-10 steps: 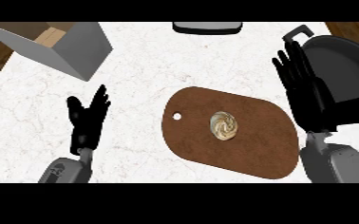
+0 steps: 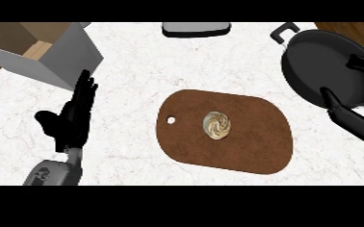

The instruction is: Pick the cupcake from the cutting board and place it in the pot

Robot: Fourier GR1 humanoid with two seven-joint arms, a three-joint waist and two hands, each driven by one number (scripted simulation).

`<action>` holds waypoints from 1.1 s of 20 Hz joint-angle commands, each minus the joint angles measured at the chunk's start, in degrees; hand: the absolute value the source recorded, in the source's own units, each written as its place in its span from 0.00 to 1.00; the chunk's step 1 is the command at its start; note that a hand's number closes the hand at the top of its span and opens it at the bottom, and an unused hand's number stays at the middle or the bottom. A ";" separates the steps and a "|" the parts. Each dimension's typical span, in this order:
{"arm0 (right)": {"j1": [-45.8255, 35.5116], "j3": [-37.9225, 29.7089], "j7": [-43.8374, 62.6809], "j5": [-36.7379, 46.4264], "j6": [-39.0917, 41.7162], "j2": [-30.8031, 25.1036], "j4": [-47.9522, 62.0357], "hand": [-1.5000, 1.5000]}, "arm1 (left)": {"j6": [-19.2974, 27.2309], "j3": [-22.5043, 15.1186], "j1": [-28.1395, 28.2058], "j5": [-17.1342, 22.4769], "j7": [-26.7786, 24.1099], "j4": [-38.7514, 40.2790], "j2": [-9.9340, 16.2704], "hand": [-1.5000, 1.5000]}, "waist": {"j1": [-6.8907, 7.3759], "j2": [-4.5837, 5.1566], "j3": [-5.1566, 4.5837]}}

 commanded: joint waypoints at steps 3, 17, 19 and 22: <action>16.76 7.09 -21.18 11.82 -9.31 10.98 -9.60 0.00 | -1.71 -0.85 3.10 -0.29 -6.96 -3.80 -1.25 0.50 | 1.49 0.77 0.32; 39.60 19.37 -2.60 46.12 -7.79 5.76 -19.72 0.00 | -1.46 -3.04 4.73 -2.90 -8.56 -6.20 -3.01 0.50 | 3.76 2.10 -0.22; 42.90 21.76 3.13 51.64 -5.21 6.03 -21.31 0.00 | -3.55 -1.92 6.88 -1.14 -8.46 -7.72 -1.26 0.50 | 4.26 1.89 -0.24; 38.74 26.30 14.30 61.64 -0.48 10.14 -22.01 0.00 | -3.18 -2.70 4.55 -2.24 -5.91 -7.17 -1.29 0.50 | 4.71 1.99 -0.07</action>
